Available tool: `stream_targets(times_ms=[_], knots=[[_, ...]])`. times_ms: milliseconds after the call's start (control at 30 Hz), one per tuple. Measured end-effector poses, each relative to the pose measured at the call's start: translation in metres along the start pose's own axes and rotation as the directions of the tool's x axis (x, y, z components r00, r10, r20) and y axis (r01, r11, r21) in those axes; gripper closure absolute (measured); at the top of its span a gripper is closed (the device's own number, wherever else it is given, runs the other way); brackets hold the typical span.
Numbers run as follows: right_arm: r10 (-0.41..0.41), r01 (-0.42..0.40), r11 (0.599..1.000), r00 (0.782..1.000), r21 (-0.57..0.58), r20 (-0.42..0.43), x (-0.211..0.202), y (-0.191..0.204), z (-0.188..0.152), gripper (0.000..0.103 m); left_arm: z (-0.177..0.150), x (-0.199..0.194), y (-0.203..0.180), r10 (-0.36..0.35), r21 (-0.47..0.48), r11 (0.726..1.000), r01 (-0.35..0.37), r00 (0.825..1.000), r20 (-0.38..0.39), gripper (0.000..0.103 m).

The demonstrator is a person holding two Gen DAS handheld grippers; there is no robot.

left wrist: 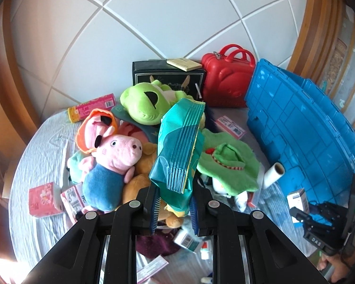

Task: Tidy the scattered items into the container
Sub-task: 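Lift and carry the teal packet and white box over the blue bin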

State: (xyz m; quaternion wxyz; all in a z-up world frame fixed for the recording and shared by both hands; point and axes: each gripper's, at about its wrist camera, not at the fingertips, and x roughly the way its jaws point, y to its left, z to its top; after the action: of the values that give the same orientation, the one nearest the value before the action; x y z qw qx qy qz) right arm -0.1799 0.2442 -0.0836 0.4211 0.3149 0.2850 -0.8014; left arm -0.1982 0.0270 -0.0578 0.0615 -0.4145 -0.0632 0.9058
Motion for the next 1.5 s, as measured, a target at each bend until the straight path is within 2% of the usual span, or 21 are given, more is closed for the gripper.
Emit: stream_targets(times_ms=[433, 933, 1267, 1500], knots=[[0.049, -0.044, 0.997, 0.995, -0.055, 0.085, -0.043, 0.016, 0.029, 0.075, 0.017, -0.049, -0.001, 0.03, -0.027, 0.999, -0.028, 0.997, 0.073, 0.082], [0.122, -0.104, 0.988, 0.981, -0.117, 0.154, -0.074, 0.007, 0.062, 0.075, 0.05, -0.098, -0.035, 0.099, -0.032, 0.995, -0.095, 0.983, 0.155, 0.082], [0.165, -0.138, 0.98, 0.965, -0.141, 0.205, -0.094, -0.017, 0.088, 0.075, 0.072, -0.104, -0.063, 0.118, -0.039, 0.993, -0.113, 0.973, 0.199, 0.082], [0.202, -0.164, 0.973, 0.946, -0.163, 0.255, -0.114, -0.038, 0.108, 0.075, 0.091, -0.102, -0.095, 0.115, -0.025, 0.993, -0.112, 0.968, 0.224, 0.082]])
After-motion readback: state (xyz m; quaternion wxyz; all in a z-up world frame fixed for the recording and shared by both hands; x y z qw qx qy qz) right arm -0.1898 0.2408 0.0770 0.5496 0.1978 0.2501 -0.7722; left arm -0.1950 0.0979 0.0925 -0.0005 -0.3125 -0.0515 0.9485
